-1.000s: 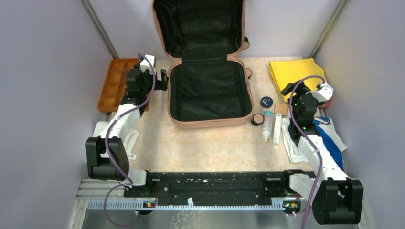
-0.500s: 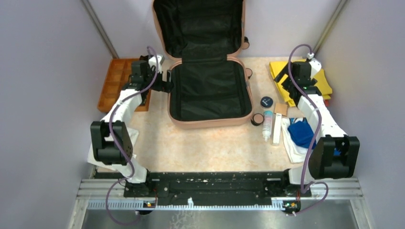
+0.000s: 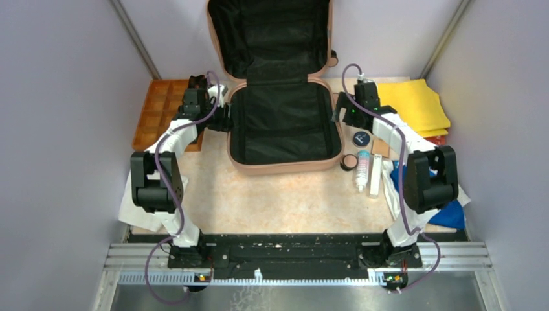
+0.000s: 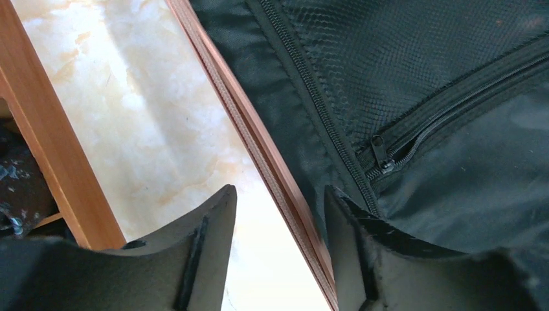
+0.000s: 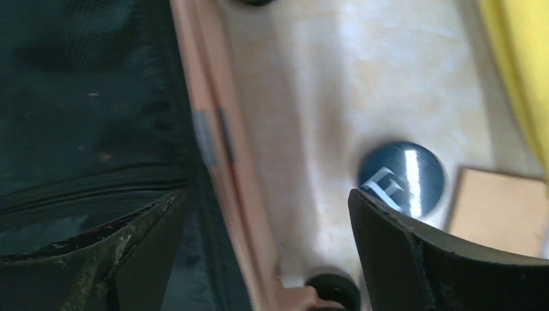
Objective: Pack the luggage
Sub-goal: Move the luggage to the center of the board.
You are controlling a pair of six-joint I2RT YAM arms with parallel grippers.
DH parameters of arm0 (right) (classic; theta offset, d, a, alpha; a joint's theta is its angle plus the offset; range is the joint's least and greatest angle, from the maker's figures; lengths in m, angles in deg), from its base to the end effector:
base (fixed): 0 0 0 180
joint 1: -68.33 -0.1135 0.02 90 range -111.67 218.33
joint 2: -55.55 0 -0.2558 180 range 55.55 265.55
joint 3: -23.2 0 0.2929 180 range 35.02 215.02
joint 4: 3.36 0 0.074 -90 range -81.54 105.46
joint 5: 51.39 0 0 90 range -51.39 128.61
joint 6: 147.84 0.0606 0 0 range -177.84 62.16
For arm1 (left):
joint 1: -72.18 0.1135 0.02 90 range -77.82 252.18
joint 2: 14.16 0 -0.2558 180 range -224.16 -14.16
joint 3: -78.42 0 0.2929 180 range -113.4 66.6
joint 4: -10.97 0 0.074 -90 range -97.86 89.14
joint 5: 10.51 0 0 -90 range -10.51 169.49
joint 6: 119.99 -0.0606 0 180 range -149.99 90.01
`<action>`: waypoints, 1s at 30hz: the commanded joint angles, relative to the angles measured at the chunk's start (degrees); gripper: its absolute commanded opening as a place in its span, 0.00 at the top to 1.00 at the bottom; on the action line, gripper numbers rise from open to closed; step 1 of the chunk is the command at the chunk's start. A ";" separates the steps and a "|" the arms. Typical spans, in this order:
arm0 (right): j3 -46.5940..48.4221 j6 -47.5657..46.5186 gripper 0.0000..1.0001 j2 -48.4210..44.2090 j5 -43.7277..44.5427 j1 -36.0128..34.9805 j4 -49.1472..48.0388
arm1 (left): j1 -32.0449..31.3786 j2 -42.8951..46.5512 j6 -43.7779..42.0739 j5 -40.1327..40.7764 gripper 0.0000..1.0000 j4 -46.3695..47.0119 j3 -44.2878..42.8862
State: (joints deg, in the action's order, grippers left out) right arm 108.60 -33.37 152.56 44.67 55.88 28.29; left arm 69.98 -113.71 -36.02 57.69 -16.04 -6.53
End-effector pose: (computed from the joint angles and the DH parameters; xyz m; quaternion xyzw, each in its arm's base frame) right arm 0.4270 0.0877 0.2164 0.1168 0.9094 0.0794 0.3911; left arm 0.4421 -0.0395 0.2054 0.1416 0.8878 -0.1589 0.4080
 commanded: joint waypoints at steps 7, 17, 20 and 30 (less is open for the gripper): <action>12.32 -3.26 0.05 10.85 -7.31 -6.11 -0.32 | 0.07 0.44 -0.31 3.86 0.45 2.22 1.69; 22.38 -4.19 0.07 20.12 -8.73 -9.36 2.17 | 0.09 1.89 -1.75 3.28 0.59 4.66 8.10; 28.09 -4.83 0.07 24.62 -8.50 -11.42 4.36 | 0.09 2.99 -2.05 4.52 0.59 5.57 9.39; 42.82 -4.14 0.07 34.10 -8.38 -17.66 9.33 | 0.67 6.85 -3.55 5.29 0.65 4.11 11.56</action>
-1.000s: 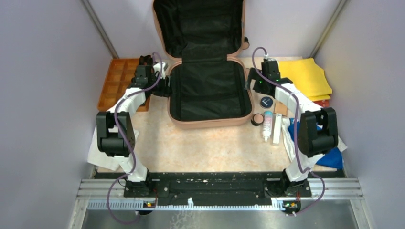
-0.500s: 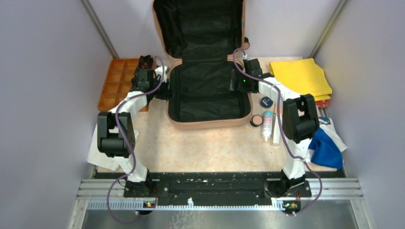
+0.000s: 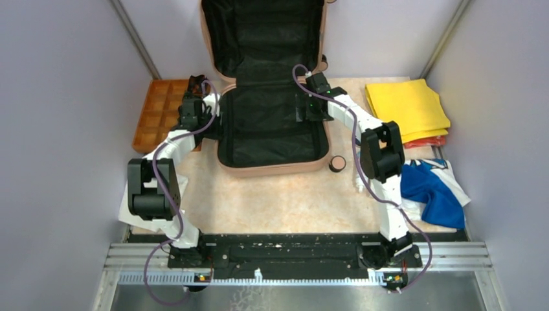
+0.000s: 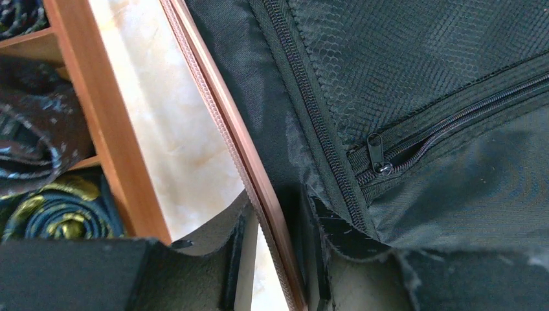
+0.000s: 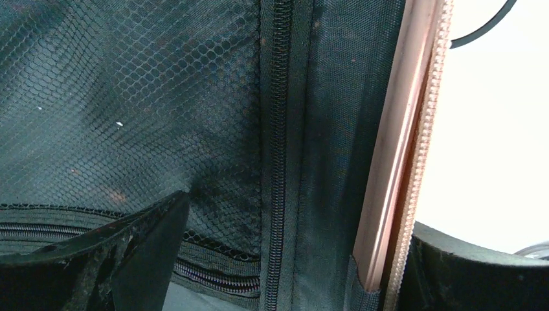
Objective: Pack the luggage
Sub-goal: Move the luggage to the center of the board.
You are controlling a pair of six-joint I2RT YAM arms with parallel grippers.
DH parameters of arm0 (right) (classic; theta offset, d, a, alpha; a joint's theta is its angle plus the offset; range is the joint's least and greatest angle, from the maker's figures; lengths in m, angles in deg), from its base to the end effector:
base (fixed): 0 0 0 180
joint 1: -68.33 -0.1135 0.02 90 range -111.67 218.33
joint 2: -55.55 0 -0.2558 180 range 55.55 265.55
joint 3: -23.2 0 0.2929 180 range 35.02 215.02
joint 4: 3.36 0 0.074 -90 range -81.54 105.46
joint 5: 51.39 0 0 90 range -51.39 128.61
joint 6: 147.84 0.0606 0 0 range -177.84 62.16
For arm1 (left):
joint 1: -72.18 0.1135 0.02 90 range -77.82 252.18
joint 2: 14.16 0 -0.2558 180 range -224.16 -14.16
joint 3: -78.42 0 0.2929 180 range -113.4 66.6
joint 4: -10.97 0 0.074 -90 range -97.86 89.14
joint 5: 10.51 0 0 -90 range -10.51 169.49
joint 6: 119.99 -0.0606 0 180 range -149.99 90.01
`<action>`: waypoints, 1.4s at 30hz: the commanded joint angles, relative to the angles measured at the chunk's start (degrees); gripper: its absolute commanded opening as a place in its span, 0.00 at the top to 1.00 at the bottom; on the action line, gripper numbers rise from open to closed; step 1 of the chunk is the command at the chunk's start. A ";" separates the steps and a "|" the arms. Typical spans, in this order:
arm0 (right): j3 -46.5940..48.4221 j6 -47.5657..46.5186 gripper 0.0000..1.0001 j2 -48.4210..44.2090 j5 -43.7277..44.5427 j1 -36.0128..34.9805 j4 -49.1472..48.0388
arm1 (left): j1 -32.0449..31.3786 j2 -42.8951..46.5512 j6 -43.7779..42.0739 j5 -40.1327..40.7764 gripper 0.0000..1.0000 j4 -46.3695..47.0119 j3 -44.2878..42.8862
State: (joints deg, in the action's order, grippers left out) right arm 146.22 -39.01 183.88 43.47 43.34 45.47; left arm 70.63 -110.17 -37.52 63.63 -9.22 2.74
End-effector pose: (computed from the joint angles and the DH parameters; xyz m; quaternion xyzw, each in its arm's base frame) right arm 0.4998 0.2273 0.1781 -0.0380 0.9499 0.0773 0.3004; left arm 0.4214 -0.0280 0.1802 0.1288 0.8921 -0.1035 0.4205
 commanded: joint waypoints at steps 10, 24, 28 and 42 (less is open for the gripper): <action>2.63 1.08 0.01 -2.80 -6.18 -3.30 -9.03 | 1.12 4.94 -2.35 -4.63 0.32 -8.12 -1.61; 2.51 3.19 0.02 -17.09 -1.45 11.82 -1.78 | 3.21 6.61 -1.54 -3.92 0.06 -13.51 -17.47; 0.07 2.82 0.09 -17.65 7.00 16.92 3.30 | 3.21 5.36 -1.48 -4.33 0.03 -15.93 -18.92; -4.77 2.90 0.26 -9.91 16.08 21.76 2.66 | 3.19 5.62 -3.22 -8.66 0.02 -16.41 -15.18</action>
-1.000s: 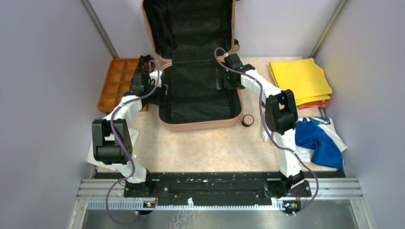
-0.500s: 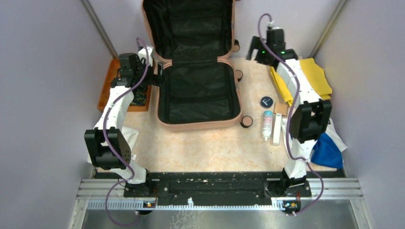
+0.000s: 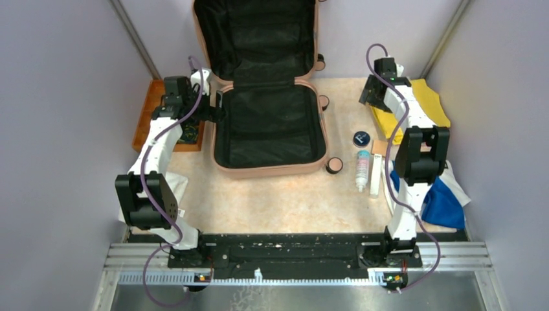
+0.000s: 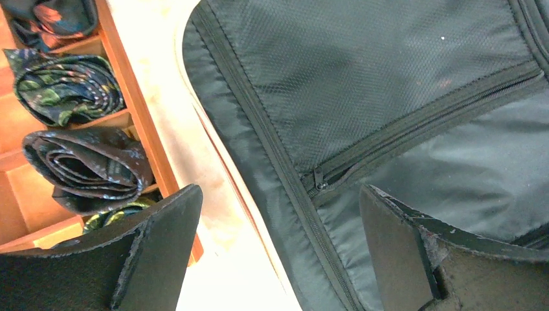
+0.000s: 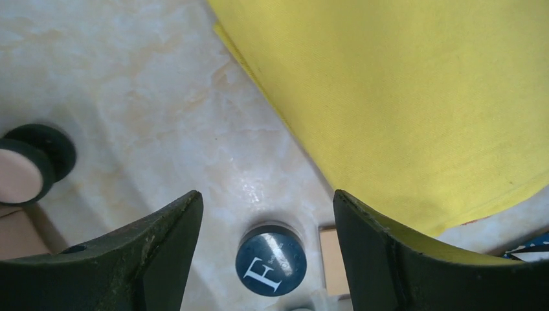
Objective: Pack the luggage
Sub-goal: Move the luggage to the center of the board, then pick up the clothes from the corner of the board.
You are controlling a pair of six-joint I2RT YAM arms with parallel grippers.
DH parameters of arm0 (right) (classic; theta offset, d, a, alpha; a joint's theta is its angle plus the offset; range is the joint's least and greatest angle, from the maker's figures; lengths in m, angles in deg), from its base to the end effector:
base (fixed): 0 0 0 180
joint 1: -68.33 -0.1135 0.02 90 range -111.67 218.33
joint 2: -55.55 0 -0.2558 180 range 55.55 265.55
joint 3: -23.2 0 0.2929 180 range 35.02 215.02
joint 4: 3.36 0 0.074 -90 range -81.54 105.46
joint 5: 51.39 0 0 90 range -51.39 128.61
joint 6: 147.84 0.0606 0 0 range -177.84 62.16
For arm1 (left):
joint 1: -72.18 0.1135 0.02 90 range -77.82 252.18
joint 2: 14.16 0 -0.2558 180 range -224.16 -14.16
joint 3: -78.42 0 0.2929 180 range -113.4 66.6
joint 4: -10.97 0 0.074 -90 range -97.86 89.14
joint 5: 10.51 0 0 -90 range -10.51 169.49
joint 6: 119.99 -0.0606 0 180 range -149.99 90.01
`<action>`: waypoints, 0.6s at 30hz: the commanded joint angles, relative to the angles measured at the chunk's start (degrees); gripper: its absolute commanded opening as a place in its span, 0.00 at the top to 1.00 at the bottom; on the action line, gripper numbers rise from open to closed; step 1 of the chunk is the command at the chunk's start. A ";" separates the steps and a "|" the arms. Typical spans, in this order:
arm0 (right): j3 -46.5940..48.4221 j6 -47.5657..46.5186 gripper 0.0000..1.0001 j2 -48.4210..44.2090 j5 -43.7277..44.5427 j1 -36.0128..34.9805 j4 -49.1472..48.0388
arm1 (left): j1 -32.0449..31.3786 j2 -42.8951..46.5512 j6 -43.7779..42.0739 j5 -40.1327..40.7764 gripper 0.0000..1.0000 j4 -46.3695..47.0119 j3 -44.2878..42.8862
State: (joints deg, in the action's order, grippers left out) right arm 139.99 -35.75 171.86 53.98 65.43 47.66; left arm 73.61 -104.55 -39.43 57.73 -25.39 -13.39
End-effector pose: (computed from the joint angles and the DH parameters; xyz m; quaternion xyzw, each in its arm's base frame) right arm 0.5106 0.0098 0.2430 0.2000 0.9123 -0.0505 0.3539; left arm 0.4218 -0.0119 0.3019 0.1479 0.8626 -0.1236 0.4677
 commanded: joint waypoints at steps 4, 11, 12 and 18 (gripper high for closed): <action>2.37 -1.05 0.31 4.89 8.63 -0.34 0.35 | 0.23 0.05 -1.17 -4.16 0.02 -0.19 1.72; 2.87 -2.49 0.42 8.92 14.07 -0.44 -1.14 | 0.19 0.51 -1.07 -4.78 0.02 -0.42 2.07; 2.95 -2.56 0.43 9.19 14.59 -0.40 -1.45 | 0.19 0.64 -1.19 -4.72 0.02 -0.36 2.11; 5.02 -3.10 0.52 11.48 15.29 -0.44 -2.20 | 0.24 0.57 -1.59 -4.30 0.02 -0.37 2.37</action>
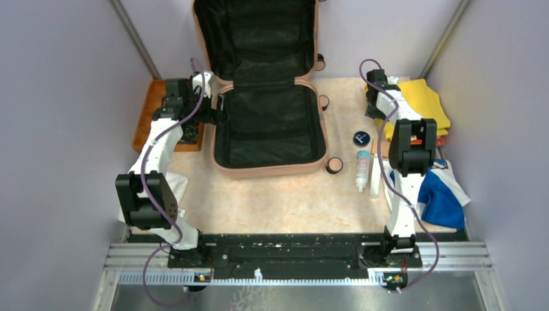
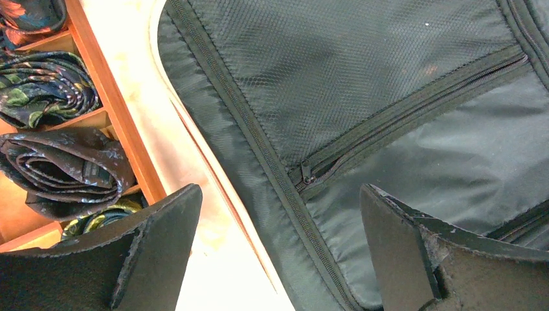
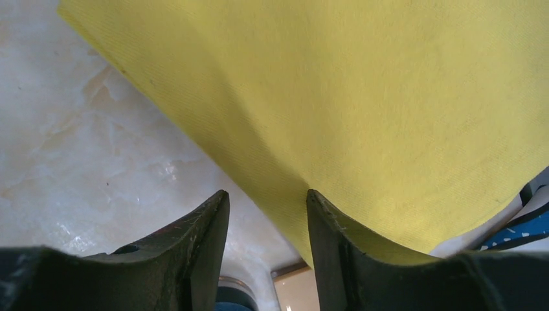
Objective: Pack the luggage
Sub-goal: Pick up the clothes from the corner of the board.
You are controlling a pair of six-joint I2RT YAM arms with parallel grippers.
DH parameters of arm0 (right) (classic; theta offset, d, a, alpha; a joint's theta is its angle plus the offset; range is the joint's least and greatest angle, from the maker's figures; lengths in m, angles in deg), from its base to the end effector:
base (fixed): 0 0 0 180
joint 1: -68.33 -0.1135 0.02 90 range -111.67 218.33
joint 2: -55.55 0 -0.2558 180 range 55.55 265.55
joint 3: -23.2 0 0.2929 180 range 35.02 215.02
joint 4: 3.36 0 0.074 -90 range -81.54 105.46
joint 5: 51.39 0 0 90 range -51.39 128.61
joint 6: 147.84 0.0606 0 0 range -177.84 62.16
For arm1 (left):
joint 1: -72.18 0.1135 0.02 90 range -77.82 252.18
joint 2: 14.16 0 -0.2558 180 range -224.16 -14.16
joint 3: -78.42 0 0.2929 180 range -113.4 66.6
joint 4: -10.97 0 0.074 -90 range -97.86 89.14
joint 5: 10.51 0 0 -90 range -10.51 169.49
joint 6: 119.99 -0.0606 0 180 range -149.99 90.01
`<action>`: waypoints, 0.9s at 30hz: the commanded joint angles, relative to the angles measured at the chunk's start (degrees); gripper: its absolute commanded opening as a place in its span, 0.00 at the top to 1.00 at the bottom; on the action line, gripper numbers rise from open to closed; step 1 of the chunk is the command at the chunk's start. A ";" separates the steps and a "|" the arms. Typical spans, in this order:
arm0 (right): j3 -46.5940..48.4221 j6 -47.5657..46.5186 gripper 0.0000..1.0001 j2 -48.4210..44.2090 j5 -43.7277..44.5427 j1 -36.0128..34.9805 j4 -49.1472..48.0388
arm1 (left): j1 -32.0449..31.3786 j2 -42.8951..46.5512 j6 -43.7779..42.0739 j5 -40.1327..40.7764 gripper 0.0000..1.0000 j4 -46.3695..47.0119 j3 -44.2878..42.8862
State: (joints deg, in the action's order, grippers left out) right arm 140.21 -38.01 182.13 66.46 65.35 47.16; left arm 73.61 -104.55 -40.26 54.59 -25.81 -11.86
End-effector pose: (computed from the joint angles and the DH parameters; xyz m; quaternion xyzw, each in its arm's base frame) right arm 0.5256 -0.0010 0.1596 0.1988 0.9185 -0.1784 0.2915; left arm 0.4183 -0.0151 0.2913 0.1634 0.8634 -0.1473 0.4539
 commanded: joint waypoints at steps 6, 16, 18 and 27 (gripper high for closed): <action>7.15 -0.94 0.67 3.40 3.19 -0.34 -1.55 | 0.13 0.28 -0.56 -1.34 0.02 0.29 0.96; 8.39 -1.92 0.41 3.22 1.11 -0.68 -1.34 | 0.24 -0.16 -0.37 -1.49 0.02 0.74 1.02; 7.91 -2.08 0.39 3.56 1.49 -0.89 -1.41 | 0.19 -0.22 -0.33 -1.74 0.02 0.68 0.82; 6.42 -1.69 0.50 6.70 4.99 -1.75 -1.28 | 0.24 0.03 -0.81 -1.21 0.02 -0.04 0.56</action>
State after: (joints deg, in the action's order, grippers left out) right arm 145.69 -39.75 187.12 68.67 64.27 46.17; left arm 73.61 -104.70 -40.45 54.39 -25.78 -11.49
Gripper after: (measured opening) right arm 0.544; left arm 0.983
